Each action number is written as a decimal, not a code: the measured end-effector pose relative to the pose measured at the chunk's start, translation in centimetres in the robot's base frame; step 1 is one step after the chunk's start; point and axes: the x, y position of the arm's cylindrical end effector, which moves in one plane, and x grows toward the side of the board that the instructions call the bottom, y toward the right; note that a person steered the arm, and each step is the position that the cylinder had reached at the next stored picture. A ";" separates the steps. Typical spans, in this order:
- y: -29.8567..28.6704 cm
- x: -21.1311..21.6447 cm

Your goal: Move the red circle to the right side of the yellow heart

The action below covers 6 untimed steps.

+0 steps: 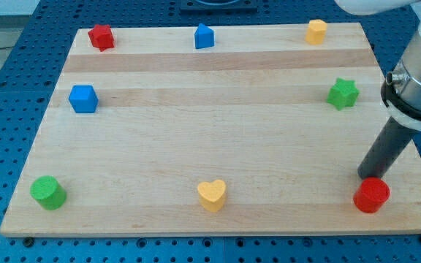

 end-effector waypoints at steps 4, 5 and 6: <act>5.6 2.7; 5.4 2.7; 4.8 3.0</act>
